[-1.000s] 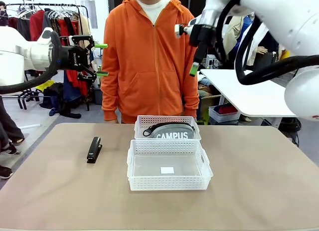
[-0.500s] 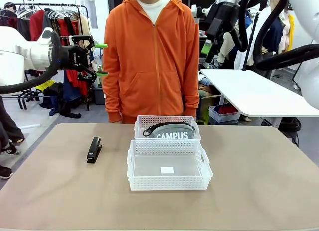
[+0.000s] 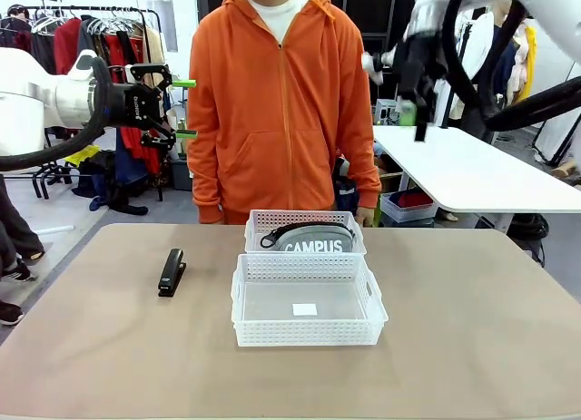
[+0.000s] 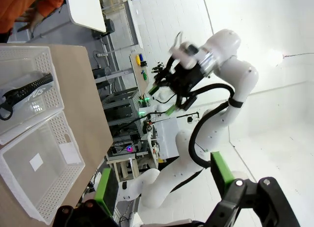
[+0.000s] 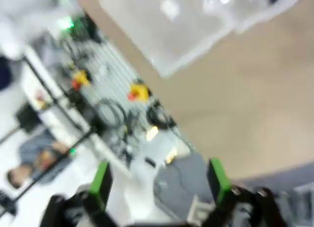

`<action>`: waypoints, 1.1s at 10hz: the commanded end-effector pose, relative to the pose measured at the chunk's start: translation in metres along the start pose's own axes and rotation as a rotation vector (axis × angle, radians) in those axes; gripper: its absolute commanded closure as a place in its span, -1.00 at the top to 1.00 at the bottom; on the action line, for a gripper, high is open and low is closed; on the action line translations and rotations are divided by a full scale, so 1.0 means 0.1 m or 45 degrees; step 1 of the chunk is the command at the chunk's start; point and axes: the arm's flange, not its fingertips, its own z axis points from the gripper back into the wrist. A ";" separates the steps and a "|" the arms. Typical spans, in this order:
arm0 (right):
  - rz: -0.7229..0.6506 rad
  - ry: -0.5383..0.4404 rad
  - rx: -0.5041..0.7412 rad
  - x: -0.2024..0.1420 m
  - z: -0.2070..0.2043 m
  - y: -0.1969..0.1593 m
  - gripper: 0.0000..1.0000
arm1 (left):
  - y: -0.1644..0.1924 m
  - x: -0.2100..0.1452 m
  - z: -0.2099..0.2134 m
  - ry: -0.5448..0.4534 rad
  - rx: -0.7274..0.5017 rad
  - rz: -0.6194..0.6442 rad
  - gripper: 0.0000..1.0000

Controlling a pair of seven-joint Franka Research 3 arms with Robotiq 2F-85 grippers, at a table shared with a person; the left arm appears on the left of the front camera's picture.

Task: Distribute items into two baskets.
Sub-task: Pick up the Stapler that the person points to.

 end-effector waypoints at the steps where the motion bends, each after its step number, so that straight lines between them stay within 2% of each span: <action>1: 0.120 0.243 -0.120 -0.68 -1.05 0.18 1.00 | -0.02 0.00 0.01 -0.001 -0.003 -0.003 1.00; 2: 0.101 0.280 -0.141 -0.72 -1.06 0.22 1.00 | -0.02 0.00 0.01 -0.001 -0.003 -0.003 1.00; 3: 0.080 0.176 -0.130 -0.77 -1.01 0.17 1.00 | -0.02 0.00 0.01 -0.001 -0.003 -0.003 1.00; 5: -0.107 -0.376 0.039 -0.84 -0.95 -0.07 1.00 | -0.02 0.00 0.01 -0.001 -0.003 -0.003 1.00; 6: -0.183 -0.562 0.085 -0.95 -0.94 -0.22 1.00 | -0.02 0.00 0.01 -0.001 -0.003 -0.003 1.00; 9: -0.342 -0.952 0.215 -1.12 -0.89 -0.54 1.00 | -0.02 0.00 0.01 -0.001 -0.003 -0.003 1.00; 10: -0.289 -1.082 0.241 -1.08 -0.88 -0.68 1.00 | -0.02 0.00 0.01 -0.001 -0.003 -0.003 1.00; 11: -0.223 -1.035 0.156 -1.01 -0.85 -0.74 1.00 | -0.02 0.00 0.01 -0.001 -0.003 -0.003 1.00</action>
